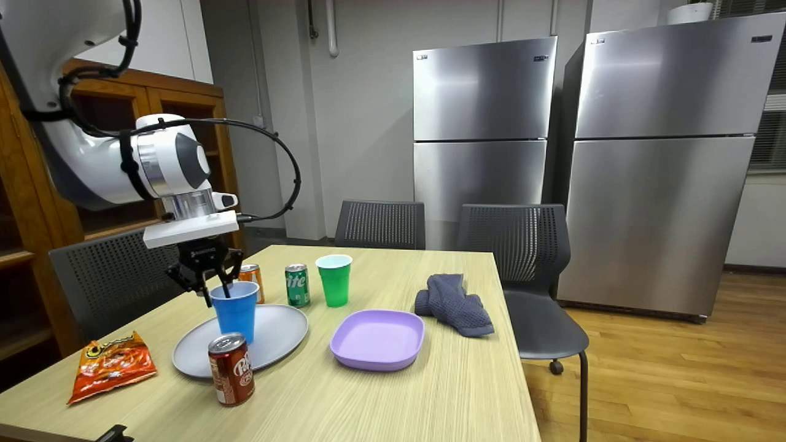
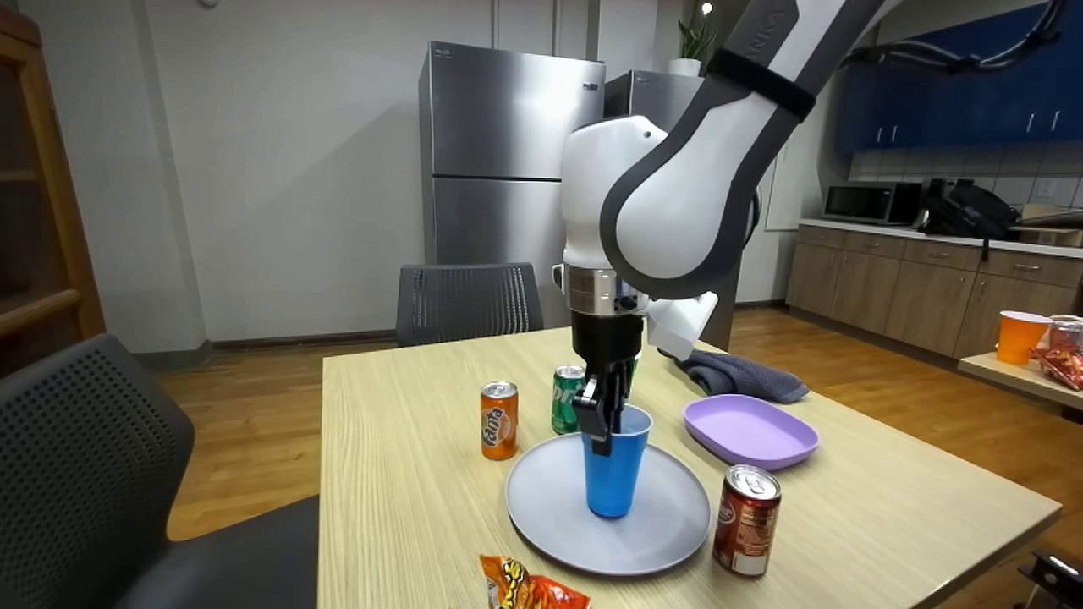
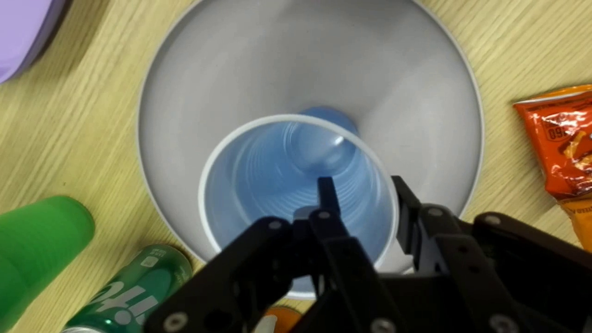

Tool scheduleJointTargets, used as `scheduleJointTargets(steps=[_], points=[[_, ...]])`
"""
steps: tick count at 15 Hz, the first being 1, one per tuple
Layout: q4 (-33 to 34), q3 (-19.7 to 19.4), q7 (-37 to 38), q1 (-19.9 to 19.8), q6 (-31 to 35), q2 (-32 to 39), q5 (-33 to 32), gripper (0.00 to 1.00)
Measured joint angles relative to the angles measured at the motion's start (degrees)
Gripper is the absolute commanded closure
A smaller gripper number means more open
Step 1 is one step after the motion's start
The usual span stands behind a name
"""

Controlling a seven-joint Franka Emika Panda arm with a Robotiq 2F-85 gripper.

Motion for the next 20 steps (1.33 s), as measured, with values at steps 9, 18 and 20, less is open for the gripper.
scheduleJointTargets(steps=[9,18,20], points=[[0.02,3.35,-9.35,-3.7,-4.16,-5.31,10.74,0.0],[2.76,1.39,-12.83,-8.08,-10.97,-10.34,15.57,0.0],[3.72,-0.15,-12.38,-9.17,-11.35,-10.06,15.97,0.0]])
